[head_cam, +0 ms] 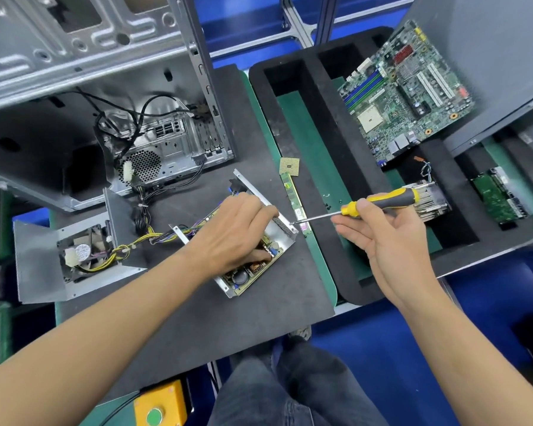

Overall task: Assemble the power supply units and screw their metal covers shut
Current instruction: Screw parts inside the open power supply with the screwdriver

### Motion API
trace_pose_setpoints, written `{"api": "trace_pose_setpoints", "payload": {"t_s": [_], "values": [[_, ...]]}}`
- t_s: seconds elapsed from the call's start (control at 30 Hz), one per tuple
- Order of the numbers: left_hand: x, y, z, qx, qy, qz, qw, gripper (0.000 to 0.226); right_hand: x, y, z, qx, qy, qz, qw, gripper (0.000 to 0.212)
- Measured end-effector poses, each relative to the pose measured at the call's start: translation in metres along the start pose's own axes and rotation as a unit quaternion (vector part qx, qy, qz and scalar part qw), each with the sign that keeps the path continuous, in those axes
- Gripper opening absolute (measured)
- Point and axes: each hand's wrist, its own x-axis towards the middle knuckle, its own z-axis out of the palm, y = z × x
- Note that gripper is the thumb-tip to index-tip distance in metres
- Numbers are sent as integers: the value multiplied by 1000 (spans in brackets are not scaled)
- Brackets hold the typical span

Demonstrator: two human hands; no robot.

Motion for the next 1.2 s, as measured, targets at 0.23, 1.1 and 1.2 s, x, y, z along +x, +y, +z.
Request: {"api": "trace_pose_setpoints", "payload": {"t_s": [0.23, 1.1, 1.2], "values": [[13, -2, -2, 25, -59, 40, 997, 95, 1, 1, 2, 4, -5, -1, 1000, 10], [-6, -3, -3, -10, -187, 84, 979, 49, -4, 7, 1, -3, -17, 5, 1000, 10], [-5, -3, -3, -6, -179, 87, 980, 45, -4, 8, 1, -4, -18, 8, 1000, 10]]}}
